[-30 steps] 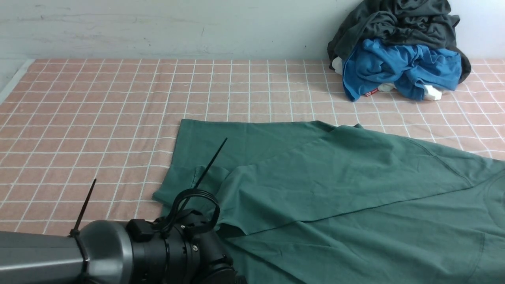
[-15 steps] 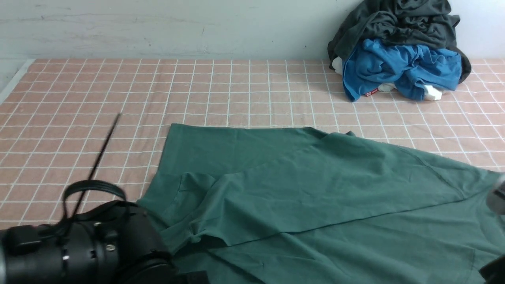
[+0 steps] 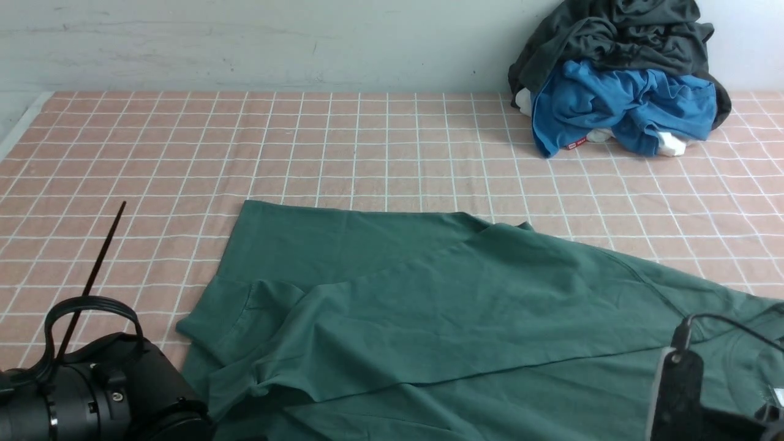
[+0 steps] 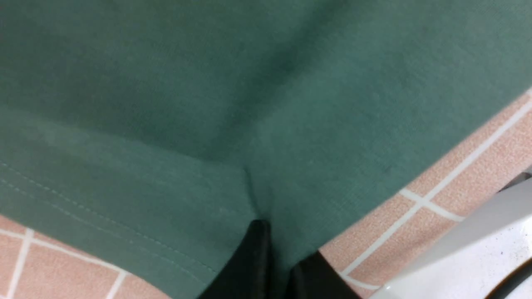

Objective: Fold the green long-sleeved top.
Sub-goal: Use both arms simultaneously to clamp the lower edge of the clothing fabric

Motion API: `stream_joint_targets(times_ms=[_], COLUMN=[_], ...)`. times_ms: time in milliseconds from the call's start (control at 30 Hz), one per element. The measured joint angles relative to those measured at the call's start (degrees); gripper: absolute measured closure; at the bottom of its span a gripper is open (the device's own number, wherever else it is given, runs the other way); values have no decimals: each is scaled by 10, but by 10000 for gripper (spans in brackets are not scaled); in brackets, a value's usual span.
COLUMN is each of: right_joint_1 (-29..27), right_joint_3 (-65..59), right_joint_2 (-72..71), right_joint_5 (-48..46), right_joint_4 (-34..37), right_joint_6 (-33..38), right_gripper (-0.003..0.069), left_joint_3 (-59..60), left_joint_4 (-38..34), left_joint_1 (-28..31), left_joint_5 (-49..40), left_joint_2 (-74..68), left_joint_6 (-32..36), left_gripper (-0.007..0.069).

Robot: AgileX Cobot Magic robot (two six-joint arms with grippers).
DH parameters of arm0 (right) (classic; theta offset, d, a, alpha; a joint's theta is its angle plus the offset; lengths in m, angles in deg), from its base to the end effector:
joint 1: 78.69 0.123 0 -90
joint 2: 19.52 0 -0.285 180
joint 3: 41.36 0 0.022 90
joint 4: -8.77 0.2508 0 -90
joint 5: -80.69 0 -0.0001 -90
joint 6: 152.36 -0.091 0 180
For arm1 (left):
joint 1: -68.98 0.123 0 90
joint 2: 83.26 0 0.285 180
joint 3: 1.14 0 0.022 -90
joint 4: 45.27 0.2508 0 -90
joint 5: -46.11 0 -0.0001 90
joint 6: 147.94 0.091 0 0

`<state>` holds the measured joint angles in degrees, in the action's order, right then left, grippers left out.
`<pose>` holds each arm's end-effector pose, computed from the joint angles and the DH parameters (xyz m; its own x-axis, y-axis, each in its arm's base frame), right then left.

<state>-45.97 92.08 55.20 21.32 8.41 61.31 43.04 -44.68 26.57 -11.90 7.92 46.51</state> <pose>0.1261 0.0804 0.1955 -0.3975 -0.9175 0.0124 -0.9176 0.3976 0.0018 0.1298 -0.1175 0.1637 -0.5287 0.8280 0.1868 0.8380 0.5442 -0.0404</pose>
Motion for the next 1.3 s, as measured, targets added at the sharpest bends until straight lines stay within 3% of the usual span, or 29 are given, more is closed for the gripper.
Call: stream_joint_targets(times_ms=[333,533,667,767,867,1133,1300], right_joint_1=[2,2,2,2,2,2,2], right_joint_3=[-58,-58,-58,-58,-58,-31,-58], right_joint_2=[44,91,95,97,96,39,19], right_joint_5=[147,198,197,197,193,106,118], right_joint_4=[-78,-105,-105,-104,-104,-62,-4], right_joint_6=[22,26,27,27,28,28,51], right_gripper=[227,289,403,593,654,669,634], left_joint_3=[0,0,0,0,0,-2,-2], left_joint_4=[-6,-6,-6,-6,-6,-6,-6], left_joint_1=[0,0,0,0,0,0,0], left_joint_5=[14,15,15,16,16,16,16], left_joint_2=[0,0,0,0,0,0,0], left_joint_6=[0,0,0,0,0,0,0], left_gripper=[628,628,628,628,628,628,628])
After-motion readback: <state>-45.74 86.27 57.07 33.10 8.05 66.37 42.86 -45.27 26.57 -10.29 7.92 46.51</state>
